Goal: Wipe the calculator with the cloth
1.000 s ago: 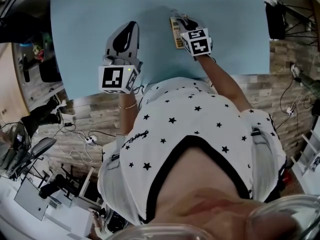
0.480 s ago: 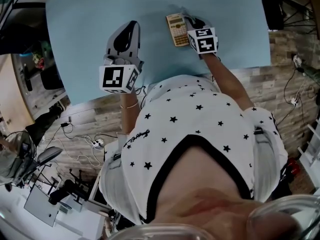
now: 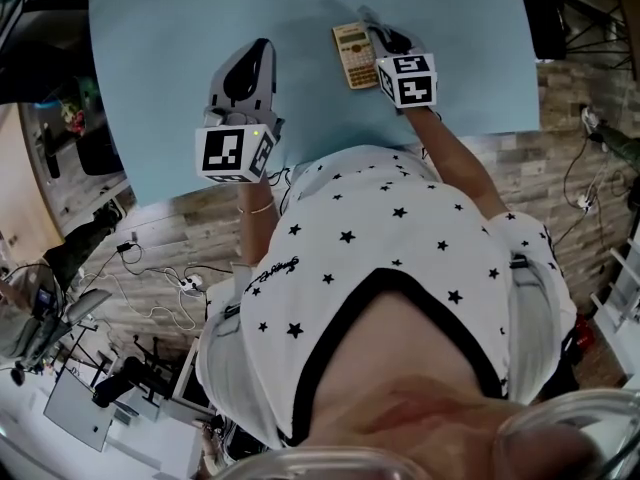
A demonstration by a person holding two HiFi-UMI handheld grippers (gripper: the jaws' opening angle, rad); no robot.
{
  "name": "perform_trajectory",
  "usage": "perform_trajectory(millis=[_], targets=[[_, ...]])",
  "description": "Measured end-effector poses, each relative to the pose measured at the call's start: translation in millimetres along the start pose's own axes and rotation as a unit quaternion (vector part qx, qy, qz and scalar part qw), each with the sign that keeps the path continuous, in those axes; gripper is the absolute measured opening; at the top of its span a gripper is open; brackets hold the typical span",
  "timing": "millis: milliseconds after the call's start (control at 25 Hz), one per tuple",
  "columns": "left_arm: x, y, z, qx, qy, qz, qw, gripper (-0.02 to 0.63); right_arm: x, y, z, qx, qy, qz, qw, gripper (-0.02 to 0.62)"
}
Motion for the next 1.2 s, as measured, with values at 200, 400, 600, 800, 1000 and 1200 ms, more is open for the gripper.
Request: perform_trajectory(millis=[200,400,600,800,1000,1200], targets=[[1,2,-3,-0.004,0.002,-0.002,1.0,0.035,6,-1,37,0.059,-0.002,-0.001,0.998,0.044],[-1,-3,1,-0.001,0.002,0.001,1.0,0.035,-7,1,80,0.112,-0.033,0.02,0.993,0.044],[-5,-8,5,0.007,0.001,0.007,0.9999,0.035,-25,5,93,0.126,-0.053,0.043,0.99,0.044],[-7,-10,3,0.008,0.0,0.011,0.9999,0.035,-26,4,90,0.121,-0.052,0.042,0.99,0.044],[-5,-4,-2,0.0,0.0,0.012,0.9999,0.035,-23,1,72,0.099,-0.032,0.038,0.994,0.044],[-4,6,-12,-0.013,0.002,0.011,0.9998,0.035,-24,-5,43,0.065,-0.018,0.034,0.997,0.044]])
Point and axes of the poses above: the fingertips, and each gripper's own axes: y forward along the fingers, z to its left, x out of its top, the point moved 1 cm from there along -y, backward along the fingers, and after that the axes turned 9 degrees about -z, right-handed, at the moved point
